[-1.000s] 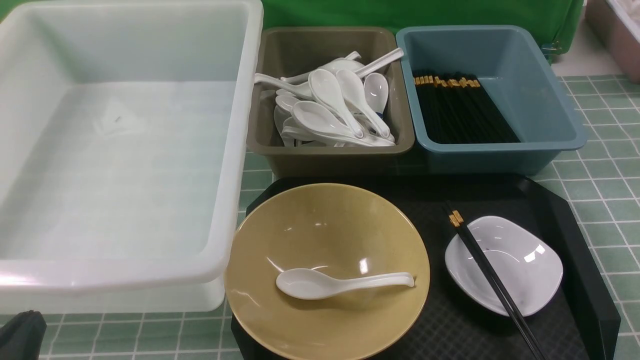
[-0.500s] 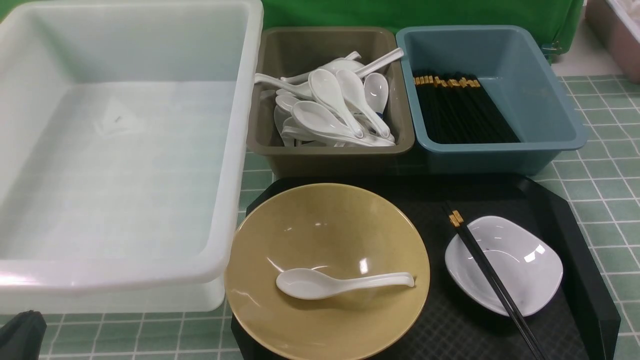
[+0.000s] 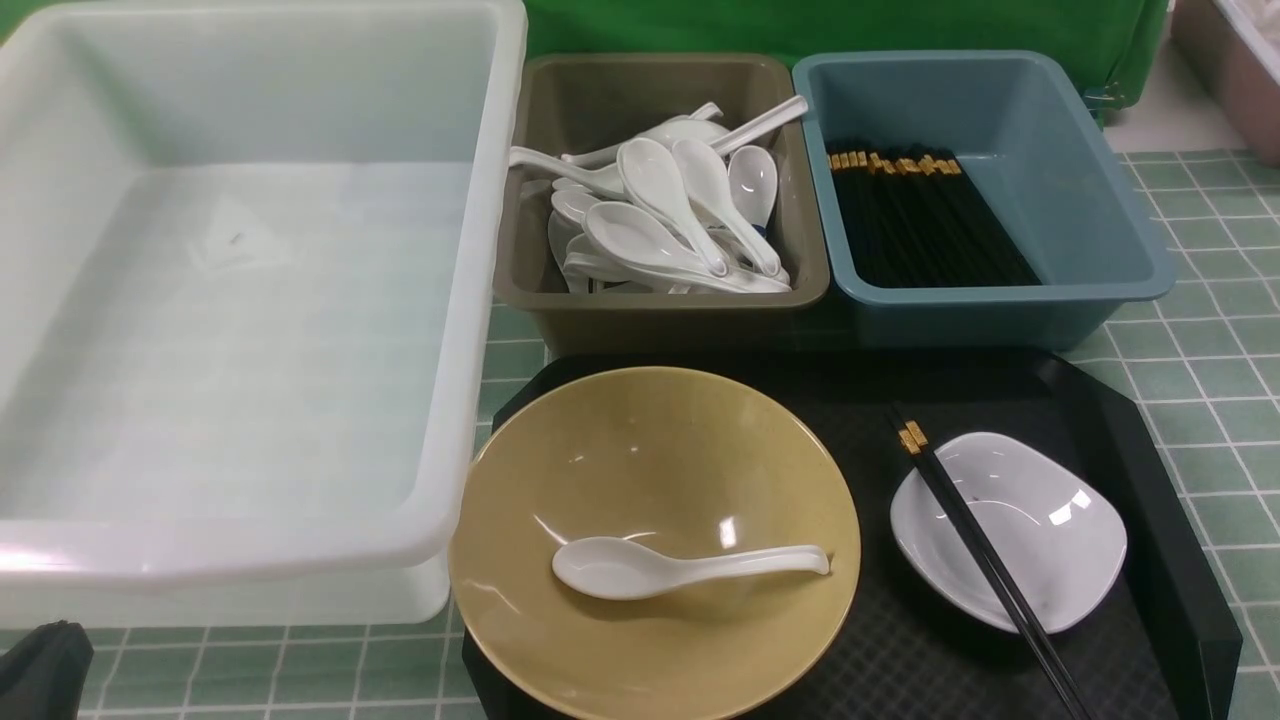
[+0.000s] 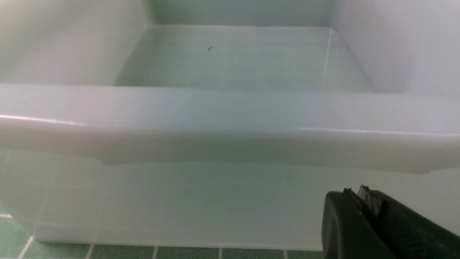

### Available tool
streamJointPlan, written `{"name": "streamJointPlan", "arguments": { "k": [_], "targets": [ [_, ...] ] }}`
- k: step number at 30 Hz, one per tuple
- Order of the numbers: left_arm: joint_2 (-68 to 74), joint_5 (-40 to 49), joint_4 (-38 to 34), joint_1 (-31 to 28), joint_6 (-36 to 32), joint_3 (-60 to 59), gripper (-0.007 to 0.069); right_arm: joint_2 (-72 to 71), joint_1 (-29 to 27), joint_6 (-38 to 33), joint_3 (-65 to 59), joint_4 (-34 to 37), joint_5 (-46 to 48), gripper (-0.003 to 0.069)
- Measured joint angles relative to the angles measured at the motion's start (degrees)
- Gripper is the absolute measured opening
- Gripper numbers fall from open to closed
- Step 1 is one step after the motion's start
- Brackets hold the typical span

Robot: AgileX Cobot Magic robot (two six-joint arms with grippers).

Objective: On blue table put chopsticks spoon bowls plates into blue grey white boxes.
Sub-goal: 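Move the grippers toward the tableware on the black tray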

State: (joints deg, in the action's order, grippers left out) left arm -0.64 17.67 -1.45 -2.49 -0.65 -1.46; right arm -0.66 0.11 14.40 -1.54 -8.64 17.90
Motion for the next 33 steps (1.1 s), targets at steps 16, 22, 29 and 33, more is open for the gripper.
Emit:
{"name": "streamJointPlan", "arguments": {
  "k": [16,22,29,33],
  "targets": [
    [0.0,-2.0,-7.0,0.0,1.6,0.0,0.0001,0.0,0.0,2.9,0.0,0.6,-0.1,0.0237],
    [0.0,-9.1,-37.7,0.0,14.8,0.0,0.0001,0.0,0.0,29.1,0.0,13.0,-0.2,0.0237],
    [0.0,-13.4,-63.0,0.0,20.3,0.0,0.0001,0.0,0.0,48.3,0.0,20.4,-0.2,0.0237],
    [0.0,-13.9,-65.9,0.0,20.0,0.0,0.0001,0.0,0.0,43.2,0.0,20.2,-0.2,0.0237]
  ]
}}
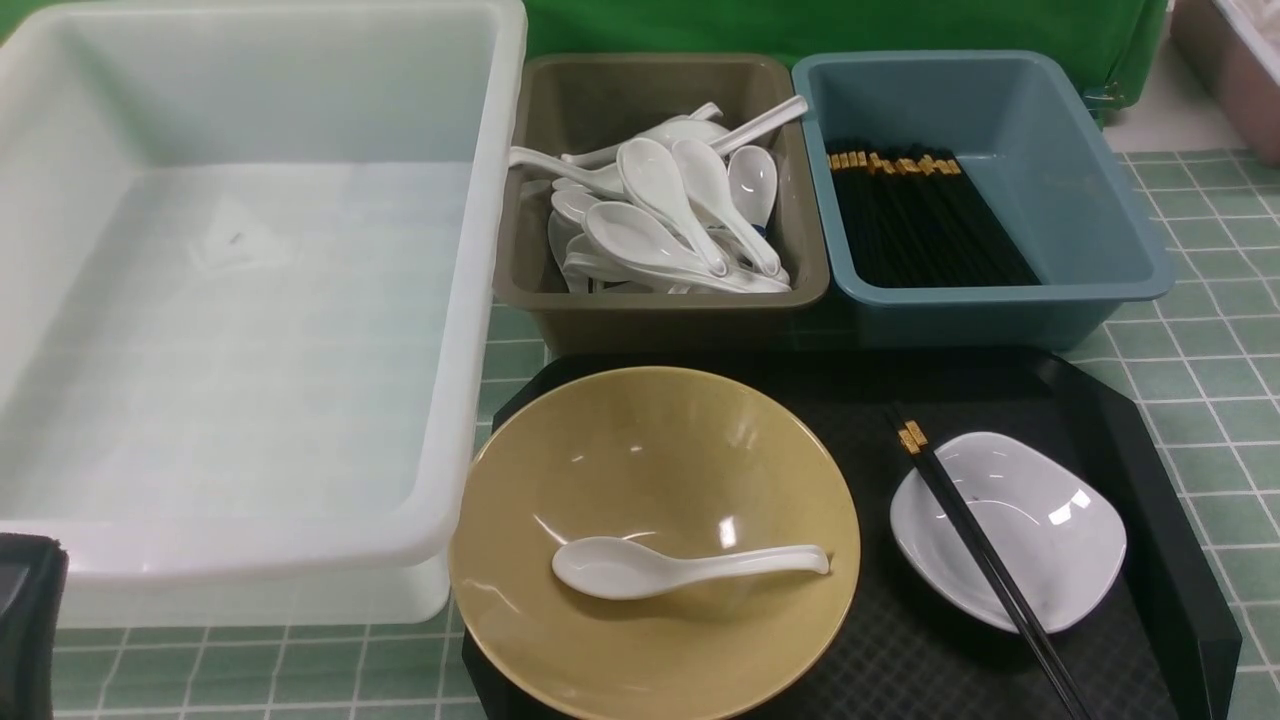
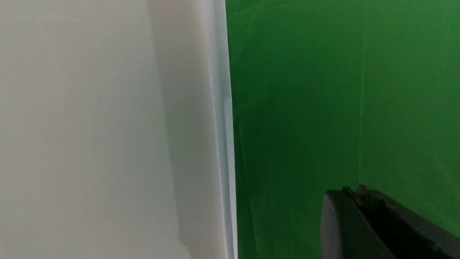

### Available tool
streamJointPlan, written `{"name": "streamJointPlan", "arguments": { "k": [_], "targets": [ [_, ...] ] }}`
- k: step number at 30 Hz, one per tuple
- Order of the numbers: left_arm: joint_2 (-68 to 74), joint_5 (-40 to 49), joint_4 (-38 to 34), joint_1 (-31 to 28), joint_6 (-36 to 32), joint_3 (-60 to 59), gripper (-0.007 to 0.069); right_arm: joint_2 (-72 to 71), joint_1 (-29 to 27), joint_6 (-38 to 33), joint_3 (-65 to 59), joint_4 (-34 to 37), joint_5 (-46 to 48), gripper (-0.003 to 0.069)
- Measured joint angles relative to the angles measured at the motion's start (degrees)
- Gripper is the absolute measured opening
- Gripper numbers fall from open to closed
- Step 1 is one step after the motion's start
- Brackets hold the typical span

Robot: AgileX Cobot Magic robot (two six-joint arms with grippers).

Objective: On blue table put chopsticks spoon bowls plates into blue grey white boxes.
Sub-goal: 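Move the grippers toward the tableware on the black tray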

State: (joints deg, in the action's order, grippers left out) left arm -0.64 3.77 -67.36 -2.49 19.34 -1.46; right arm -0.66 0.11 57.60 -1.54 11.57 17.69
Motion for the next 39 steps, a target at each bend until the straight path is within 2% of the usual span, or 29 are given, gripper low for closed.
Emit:
{"name": "streamJointPlan", "arguments": {
  "k": [3,7,11,13,15,18,21,22,25,29,33,34,35,36,37,39],
  "targets": [
    [0.0,0.3,-0.2,0.0,-0.6,0.0,0.0001,0.0,0.0,-2.4,0.0,-0.1,0.1,0.0237],
    [0.0,5.1,2.6,0.0,-9.0,2.7,0.0001,0.0,0.8,-8.0,0.0,1.2,0.0,0.0237],
    [0.1,13.6,11.4,0.0,-27.1,14.2,0.0001,0.1,4.4,-25.6,6.2,1.7,2.5,0.0232],
    [2.3,17.7,16.3,0.0,-32.9,19.8,0.0001,2.6,6.3,-34.3,12.5,1.7,4.8,0.0196],
    [4.8,20.3,20.2,0.0,-34.2,23.6,0.0001,5.3,7.0,-38.2,15.3,1.6,6.1,0.0168],
    [15.3,28.3,30.7,0.0,-35.3,32.8,0.0001,16.4,8.0,-50.6,26.2,0.5,13.6,0.0056],
    [24.9,37.7,39.8,0.0,-35.4,41.3,0.0001,27.5,8.0,-60.2,36.1,-0.2,22.3,0.0036],
    [24.9,38.4,40.3,0.0,-35.4,41.8,0.0001,28.2,8.0,-60.8,36.1,-0.2,22.3,0.0036],
    [36.0,48.8,48.5,0.2,-35.6,50.4,0.0001,40.1,8.0,-70.0,46.6,-0.9,32.9,0.0036],
    [43.6,53.4,52.6,3.6,-35.6,55.5,0.0001,49.8,9.2,-73.6,52.5,-1.2,38.7,0.0036],
    [50.5,54.5,53.6,15.1,-38.8,58.1,0.0001,60.6,15.0,-75.0,55.9,-3.1,39.9,0.0036],
    [50.7,54.5,53.6,15.1,-38.8,58.1,0.0001,62.1,15.7,-75.0,56.1,-3.6,39.9,0.0037],
    [52.6,54.9,53.6,19.6,-40.7,58.3,0.0001,64.5,17.9,-74.3,56.7,-5.2,40.0,0.0038],
    [53.1,54.9,53.6,20.8,-41.0,58.3,0.0001,65.9,18.9,-73.9,56.9,-6.0,40.0,0.0038],
    [55.4,54.9,53.9,25.2,-41.8,58.3,0.0001,70.1,21.6,-72.0,57.9,-8.1,39.9,0.0043],
    [57.2,54.6,54.1,28.3,-41.9,58.3,0.0001,72.4,22.7,-70.5,58.6,-9.3,39.8,0.0047]
  ]
}}
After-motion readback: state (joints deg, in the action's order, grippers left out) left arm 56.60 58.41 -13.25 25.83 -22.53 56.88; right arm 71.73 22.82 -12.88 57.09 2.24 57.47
